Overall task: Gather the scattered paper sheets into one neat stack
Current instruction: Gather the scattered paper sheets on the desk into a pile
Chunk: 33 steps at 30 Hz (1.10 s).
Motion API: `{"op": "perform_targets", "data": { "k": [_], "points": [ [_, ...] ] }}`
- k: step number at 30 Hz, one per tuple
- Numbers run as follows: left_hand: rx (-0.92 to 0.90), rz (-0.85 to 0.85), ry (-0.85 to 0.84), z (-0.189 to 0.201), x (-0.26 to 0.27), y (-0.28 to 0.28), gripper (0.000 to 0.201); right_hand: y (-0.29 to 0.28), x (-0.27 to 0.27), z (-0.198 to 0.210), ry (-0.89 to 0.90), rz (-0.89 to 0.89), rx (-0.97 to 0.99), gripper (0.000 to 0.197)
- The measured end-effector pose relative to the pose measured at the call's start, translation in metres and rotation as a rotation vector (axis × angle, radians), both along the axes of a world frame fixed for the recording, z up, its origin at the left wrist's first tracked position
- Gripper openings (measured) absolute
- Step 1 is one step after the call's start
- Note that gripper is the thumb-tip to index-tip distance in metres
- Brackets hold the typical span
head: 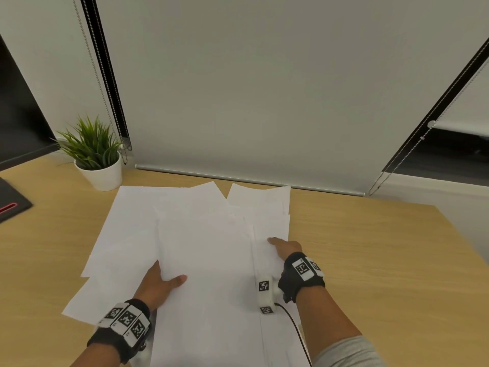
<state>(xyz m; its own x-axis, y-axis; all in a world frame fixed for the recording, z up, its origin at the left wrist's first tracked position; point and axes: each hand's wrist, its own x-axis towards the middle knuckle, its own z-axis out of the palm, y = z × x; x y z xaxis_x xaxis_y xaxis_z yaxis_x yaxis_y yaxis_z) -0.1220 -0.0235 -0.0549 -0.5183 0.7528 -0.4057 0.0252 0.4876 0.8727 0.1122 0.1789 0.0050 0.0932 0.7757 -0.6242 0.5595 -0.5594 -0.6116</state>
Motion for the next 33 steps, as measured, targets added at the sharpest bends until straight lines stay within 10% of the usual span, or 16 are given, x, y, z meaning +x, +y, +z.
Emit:
{"op": "perform_targets", "data": {
  "k": [13,22,28,33],
  "points": [
    [-0.011,0.008,0.008,0.008,0.003,0.0,0.067,0.026,0.069,0.106,0.123,-0.046,0.599,0.039],
    [-0.034,-0.001,0.022,0.016,0.006,-0.004,0.071,-0.015,0.076,0.183,1.085,0.003,0.304,0.038],
    [-0.015,0.0,-0.013,0.024,0.008,-0.007,0.061,-0.047,0.041,0.1,0.495,0.164,0.165,0.015],
    [-0.042,0.066,-0.097,0.035,0.011,-0.004,0.073,-0.056,0.033,-0.011,0.053,0.289,0.119,0.041]
  ]
}}
